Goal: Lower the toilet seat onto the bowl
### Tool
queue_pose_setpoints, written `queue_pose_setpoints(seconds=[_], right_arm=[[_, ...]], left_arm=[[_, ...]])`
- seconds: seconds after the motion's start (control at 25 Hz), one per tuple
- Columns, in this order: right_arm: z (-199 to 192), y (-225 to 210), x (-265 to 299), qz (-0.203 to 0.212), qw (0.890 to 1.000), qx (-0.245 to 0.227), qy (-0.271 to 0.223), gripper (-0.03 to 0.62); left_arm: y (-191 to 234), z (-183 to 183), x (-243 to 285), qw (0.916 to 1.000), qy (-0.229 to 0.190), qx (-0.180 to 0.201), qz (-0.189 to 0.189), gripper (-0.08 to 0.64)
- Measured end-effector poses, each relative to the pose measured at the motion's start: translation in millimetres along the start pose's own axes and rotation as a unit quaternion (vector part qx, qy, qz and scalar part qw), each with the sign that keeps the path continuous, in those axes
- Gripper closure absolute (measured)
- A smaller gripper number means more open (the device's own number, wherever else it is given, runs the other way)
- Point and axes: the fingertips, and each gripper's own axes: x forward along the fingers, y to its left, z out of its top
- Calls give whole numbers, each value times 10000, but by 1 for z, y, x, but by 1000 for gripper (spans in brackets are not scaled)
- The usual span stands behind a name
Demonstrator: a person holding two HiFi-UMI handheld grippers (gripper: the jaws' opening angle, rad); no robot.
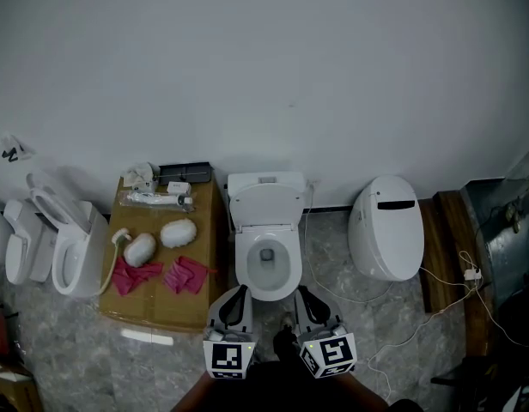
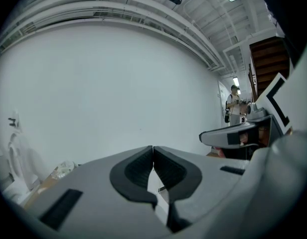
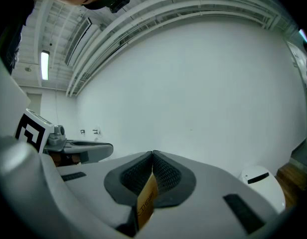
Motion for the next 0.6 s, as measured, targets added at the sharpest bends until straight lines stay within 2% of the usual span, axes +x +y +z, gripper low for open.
queue_pose_setpoints(seconds=[0.32, 0.48, 0.6], right_arm=[[6, 2, 5, 9, 10000, -73, -56, 566], [8, 1, 8, 31, 9999, -121, -69, 566], [11, 1, 10, 64, 9998, -150, -83, 566]], left_arm=[[5, 3, 2, 10000, -42, 26, 31, 549], [8, -4, 2, 9998, 151, -47, 106, 549], [8, -2, 4, 9999, 98, -45, 101, 549]])
